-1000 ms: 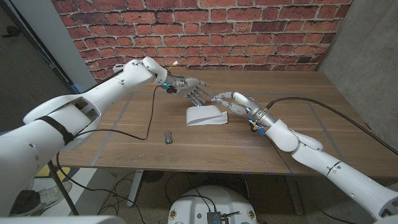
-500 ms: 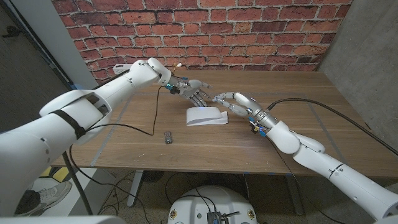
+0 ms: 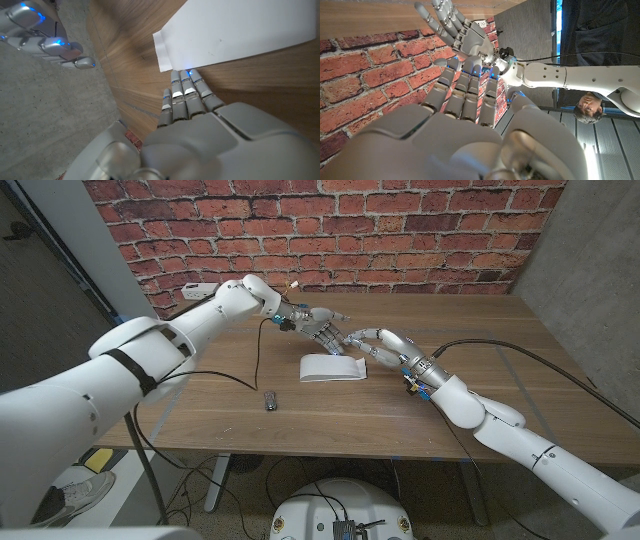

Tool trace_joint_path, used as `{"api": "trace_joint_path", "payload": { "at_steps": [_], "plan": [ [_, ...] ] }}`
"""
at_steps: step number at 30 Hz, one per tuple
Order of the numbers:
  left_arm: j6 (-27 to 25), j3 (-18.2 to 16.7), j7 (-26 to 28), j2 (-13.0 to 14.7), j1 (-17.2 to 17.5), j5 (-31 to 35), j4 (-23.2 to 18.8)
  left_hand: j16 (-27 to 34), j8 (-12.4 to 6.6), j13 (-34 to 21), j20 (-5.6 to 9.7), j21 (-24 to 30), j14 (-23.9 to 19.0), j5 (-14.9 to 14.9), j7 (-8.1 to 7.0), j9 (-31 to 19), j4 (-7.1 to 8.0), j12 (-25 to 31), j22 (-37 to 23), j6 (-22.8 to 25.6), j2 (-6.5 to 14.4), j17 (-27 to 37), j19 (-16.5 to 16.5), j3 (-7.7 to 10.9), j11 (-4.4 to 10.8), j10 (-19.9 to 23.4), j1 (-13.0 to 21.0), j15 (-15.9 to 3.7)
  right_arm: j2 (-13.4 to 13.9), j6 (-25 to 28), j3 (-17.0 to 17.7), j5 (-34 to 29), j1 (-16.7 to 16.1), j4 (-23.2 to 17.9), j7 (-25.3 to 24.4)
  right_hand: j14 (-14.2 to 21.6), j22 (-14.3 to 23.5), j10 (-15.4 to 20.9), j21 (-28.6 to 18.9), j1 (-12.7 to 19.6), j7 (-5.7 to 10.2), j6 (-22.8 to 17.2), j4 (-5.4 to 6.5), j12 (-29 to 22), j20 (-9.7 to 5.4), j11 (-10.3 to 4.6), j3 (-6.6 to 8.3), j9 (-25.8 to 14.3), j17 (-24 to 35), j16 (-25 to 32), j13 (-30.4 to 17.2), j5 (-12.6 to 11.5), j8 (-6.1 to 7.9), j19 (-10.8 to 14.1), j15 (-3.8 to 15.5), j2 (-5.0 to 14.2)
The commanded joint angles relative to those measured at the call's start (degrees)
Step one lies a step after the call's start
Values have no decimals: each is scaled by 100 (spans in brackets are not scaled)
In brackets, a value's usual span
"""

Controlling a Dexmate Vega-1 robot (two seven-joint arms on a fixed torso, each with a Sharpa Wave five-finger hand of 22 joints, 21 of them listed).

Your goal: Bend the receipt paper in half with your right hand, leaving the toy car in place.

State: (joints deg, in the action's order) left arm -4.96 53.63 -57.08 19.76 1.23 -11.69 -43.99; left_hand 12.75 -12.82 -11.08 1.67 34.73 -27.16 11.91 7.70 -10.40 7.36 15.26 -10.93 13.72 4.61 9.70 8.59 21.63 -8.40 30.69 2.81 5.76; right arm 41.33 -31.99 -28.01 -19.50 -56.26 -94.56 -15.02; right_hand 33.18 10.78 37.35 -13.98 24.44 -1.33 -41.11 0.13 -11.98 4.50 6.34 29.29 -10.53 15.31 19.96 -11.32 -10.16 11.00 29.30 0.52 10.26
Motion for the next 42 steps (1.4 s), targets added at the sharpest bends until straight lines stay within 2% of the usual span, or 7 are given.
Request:
{"api": "trace_joint_path", "payload": {
  "at_steps": [1,10,18,24,27,34,42],
  "plan": [
    [103,232,-125,-188,-160,330,151,-8,54,-4,82,-47,-62,59,228,-16,-15,22,-12,-37,-20,24,-32,-31,-11,62,12,16,37,-10,-64,208,23,-8,334,83,19,71,-57,-47,-16,-10,-2,-13,-36,39,34,-12,-8,-7,-21,0,-3,88,-1,-63],
    [226,-258,479,347,378,39,-750,-288,210,-10,-394,-344,840,97,-250,-20,62,-408,-14,-337,33,34,-492,-112,80,-773,-52,2,94,404,-443,363,279,-46,1229,-69,21,-11,-46,-299,24,189,126,29,-66,12,-102,-12,-63,-147,-23,0,-55,65,-13,-164],
    [598,-754,1194,791,979,-271,-1630,-282,160,-12,-353,-444,1177,113,-411,-18,46,-454,-12,-248,49,30,-627,-111,316,-1078,-19,-189,-1,501,-751,201,522,86,1530,-361,11,-122,49,-615,85,286,341,59,-33,-65,-233,-13,-118,-349,-23,-27,-45,-150,41,-170],
    [116,-696,1201,1047,974,-178,-2147,-74,-75,-17,-546,-342,533,122,-137,-29,25,-158,-22,677,84,28,-115,-96,185,-353,36,-127,-81,566,-910,125,687,253,1624,-872,-8,-194,177,-1144,113,350,692,63,-71,-108,-500,-11,-214,-672,-14,-72,-34,-446,170,-282],
    [-216,-646,1388,1307,1038,32,-2686,-85,-198,-19,-677,-337,289,47,6,-39,-68,-143,-29,1336,436,22,26,229,199,-176,303,-91,-122,590,-962,5,743,316,1552,-1098,-20,-359,223,-1282,113,391,752,109,-94,-166,-570,-7,-280,-813,-8,-105,-35,-565,201,-343],
    [-1015,-748,1845,1939,1321,317,-3924,10,-298,-41,-704,-201,-380,-165,88,-56,-188,8,-79,2238,457,42,418,720,158,480,594,-173,-198,558,-1039,-91,851,435,1408,-1250,-29,-559,260,-1293,95,508,711,134,-75,-88,-552,-3,-359,-901,-4,-160,-57,-694,115,-334],
    [-1451,-922,1868,2216,1451,127,-4366,124,-215,-62,-797,34,-967,-193,152,-67,-74,102,-119,2416,323,58,971,741,74,920,442,-136,-316,659,-1239,-306,1084,561,1508,-1483,-35,-930,265,-1221,208,707,620,173,-100,-266,-447,-1,-436,-963,8,-185,-70,-789,268,-287]
  ]
}}
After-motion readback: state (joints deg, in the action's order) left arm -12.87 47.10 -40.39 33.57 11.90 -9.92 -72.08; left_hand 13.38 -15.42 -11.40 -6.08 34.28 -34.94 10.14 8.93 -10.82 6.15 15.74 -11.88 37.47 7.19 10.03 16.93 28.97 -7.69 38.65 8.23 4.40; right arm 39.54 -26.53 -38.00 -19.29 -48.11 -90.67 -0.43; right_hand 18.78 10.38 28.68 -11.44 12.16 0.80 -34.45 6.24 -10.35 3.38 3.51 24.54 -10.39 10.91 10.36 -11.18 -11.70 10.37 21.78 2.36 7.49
